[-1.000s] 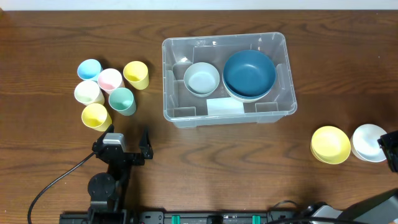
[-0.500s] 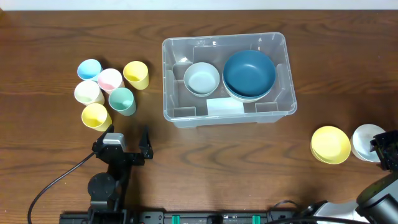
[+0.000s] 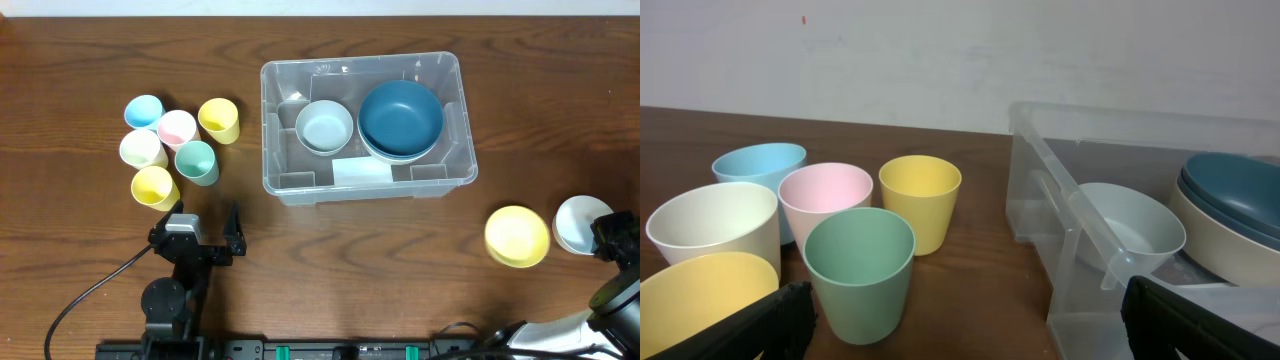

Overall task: Pack container
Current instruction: 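Grasp the second white bowl's rim with the right gripper, then place the second white bowl into the white bowl in the bin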

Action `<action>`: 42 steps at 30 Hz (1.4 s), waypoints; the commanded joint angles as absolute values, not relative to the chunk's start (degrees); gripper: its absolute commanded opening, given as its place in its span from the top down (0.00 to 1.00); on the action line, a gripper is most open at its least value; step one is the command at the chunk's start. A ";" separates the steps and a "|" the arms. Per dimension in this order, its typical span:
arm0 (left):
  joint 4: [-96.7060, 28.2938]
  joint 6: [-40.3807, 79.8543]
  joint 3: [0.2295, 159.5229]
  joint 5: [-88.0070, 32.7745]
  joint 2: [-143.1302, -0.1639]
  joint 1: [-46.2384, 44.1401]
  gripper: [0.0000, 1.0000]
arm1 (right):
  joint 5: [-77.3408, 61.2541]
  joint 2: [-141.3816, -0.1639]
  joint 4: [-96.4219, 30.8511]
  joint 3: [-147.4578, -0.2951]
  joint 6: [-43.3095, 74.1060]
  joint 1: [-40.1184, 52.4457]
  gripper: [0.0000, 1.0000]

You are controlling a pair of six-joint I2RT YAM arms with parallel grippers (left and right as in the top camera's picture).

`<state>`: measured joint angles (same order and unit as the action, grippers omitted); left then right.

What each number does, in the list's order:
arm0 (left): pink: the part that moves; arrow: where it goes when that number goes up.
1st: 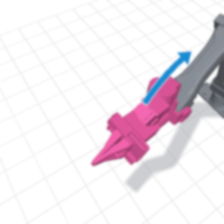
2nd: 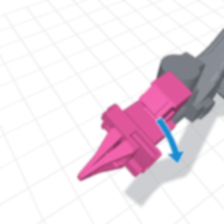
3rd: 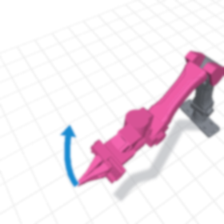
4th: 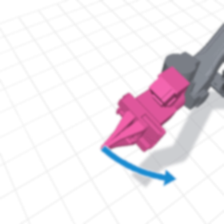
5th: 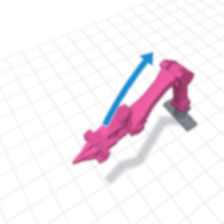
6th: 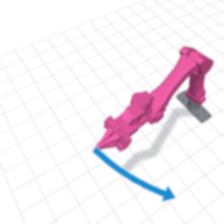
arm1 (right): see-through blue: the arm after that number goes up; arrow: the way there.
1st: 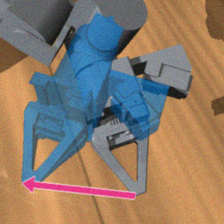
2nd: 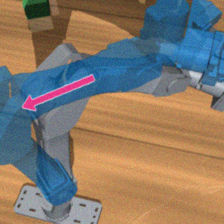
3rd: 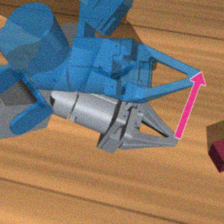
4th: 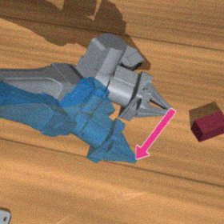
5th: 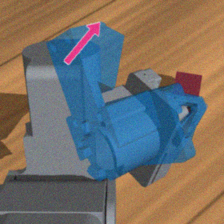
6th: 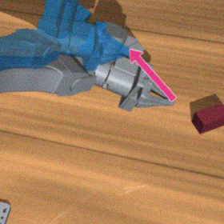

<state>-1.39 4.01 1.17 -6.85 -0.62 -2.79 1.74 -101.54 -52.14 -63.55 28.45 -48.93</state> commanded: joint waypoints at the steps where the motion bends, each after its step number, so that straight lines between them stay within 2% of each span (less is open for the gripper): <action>1: -3.44 3.03 0.23 -7.27 -0.30 -2.92 0.02 | 2.46 -102.06 -51.72 -63.07 28.73 -49.65 0.99; 12: -3.44 3.05 0.23 -7.27 -0.30 -2.92 0.02 | -2.44 -101.89 -51.00 -67.05 26.94 -49.47 0.99; 18: -3.44 3.03 0.23 -7.27 -0.30 -2.92 0.02 | -5.65 -101.84 -57.23 -78.35 23.88 -48.16 0.99; 25: -3.44 3.03 0.23 -7.27 -0.30 -2.92 0.02 | -16.64 -101.84 -64.47 -93.43 19.97 -43.11 0.99; 30: -3.44 3.03 0.23 -7.27 -0.30 -2.92 0.02 | -21.98 -101.84 -69.12 -102.59 17.47 -35.18 0.99; 34: -3.44 3.03 0.23 -7.27 -0.30 -2.92 0.02 | -24.01 -101.84 -70.28 -108.12 17.28 -25.10 0.99; 42: -3.44 3.03 0.23 -7.27 -0.30 -2.92 0.02 | -19.49 -102.37 -62.57 -109.82 23.22 -1.56 0.99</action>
